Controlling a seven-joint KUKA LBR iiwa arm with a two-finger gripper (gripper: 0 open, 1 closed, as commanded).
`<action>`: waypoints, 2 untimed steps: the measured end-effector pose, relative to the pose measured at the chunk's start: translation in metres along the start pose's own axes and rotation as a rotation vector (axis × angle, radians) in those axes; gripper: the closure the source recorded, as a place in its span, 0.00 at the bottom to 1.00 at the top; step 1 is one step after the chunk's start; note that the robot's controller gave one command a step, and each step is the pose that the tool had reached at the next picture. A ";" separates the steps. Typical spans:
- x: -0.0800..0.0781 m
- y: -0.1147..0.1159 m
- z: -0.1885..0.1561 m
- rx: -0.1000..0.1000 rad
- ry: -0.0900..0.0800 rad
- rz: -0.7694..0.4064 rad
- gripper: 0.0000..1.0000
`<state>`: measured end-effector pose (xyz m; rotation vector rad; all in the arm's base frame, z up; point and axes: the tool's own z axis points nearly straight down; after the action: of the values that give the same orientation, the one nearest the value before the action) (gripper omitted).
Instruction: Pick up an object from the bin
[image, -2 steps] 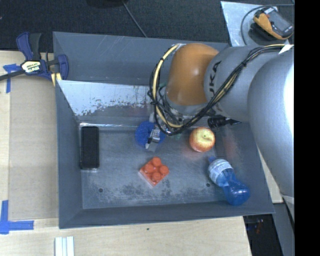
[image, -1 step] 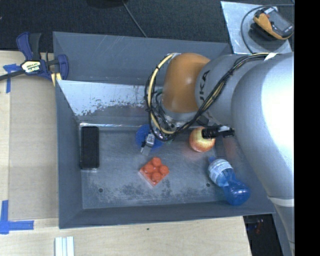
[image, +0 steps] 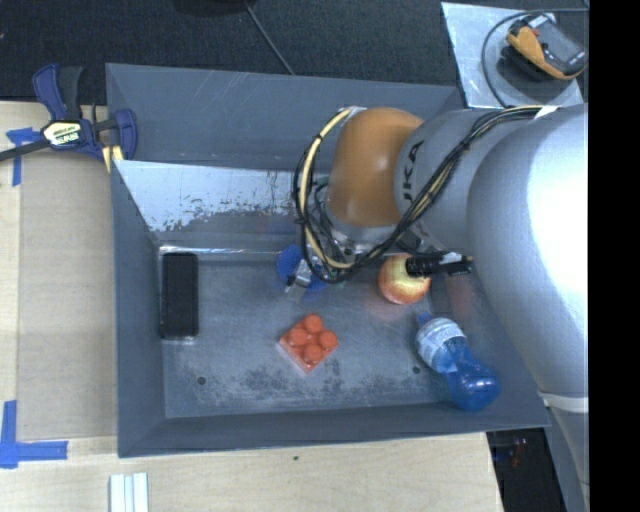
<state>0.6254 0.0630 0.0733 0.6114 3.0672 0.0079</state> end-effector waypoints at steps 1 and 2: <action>0.000 0.000 0.000 0.000 0.000 0.000 1.00; 0.000 0.000 -0.004 -0.001 -0.002 -0.001 1.00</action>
Offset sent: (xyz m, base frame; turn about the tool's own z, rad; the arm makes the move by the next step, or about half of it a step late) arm 0.0001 0.0000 0.0056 -0.0001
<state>0.6255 0.0629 0.0777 0.6094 3.0652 0.0080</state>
